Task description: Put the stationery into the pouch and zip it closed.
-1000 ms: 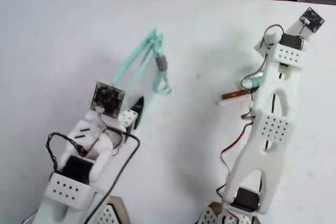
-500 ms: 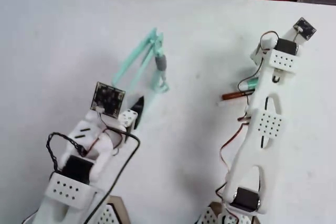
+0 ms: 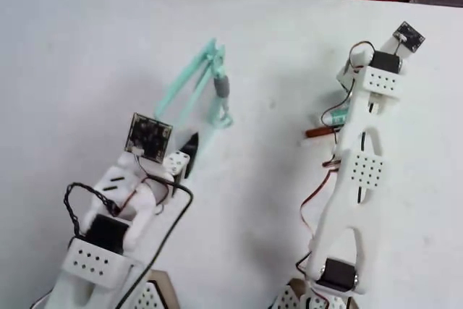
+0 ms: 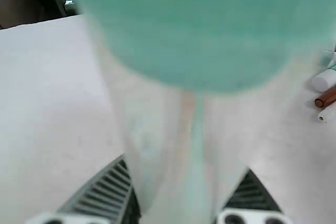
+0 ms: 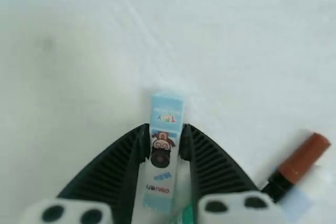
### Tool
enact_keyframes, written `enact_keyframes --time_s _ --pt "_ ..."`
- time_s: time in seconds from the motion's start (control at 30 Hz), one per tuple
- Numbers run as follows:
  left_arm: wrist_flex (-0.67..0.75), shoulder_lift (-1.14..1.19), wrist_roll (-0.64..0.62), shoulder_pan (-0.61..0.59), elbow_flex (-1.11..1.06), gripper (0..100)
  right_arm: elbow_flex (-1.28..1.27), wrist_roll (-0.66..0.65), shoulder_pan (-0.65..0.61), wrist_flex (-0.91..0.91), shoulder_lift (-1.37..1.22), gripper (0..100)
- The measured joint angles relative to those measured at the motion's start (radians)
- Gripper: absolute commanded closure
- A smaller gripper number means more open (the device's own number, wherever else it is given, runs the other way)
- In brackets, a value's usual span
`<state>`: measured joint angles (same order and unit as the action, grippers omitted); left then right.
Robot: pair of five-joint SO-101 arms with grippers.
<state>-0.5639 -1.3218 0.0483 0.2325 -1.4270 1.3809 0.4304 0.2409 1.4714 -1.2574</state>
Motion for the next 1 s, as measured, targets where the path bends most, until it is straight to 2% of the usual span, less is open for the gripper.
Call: enact_keyframes --time_s 0.2,0.3,0.47,0.67,0.8,1.0 --pt "0.0 0.0 0.0 0.0 0.0 83 0.135 0.0 0.009 0.132 0.015 98.1" --pt "0.0 0.0 0.0 0.0 0.0 83 0.219 -0.011 0.008 0.222 0.101 98.1" --pt "0.0 0.0 0.0 0.0 0.0 83 0.181 -0.153 -0.037 0.245 0.342 98.1" --pt "-0.002 0.0 0.0 0.0 0.0 81 0.008 -0.218 -0.114 0.249 0.684 98.1" --pt "-0.02 -0.002 0.0 0.0 0.0 80 -0.259 -0.227 -0.244 0.249 0.964 98.1" --pt "-0.02 -0.002 0.0 0.0 0.0 80 -0.534 -0.242 -0.535 0.149 1.366 98.1"
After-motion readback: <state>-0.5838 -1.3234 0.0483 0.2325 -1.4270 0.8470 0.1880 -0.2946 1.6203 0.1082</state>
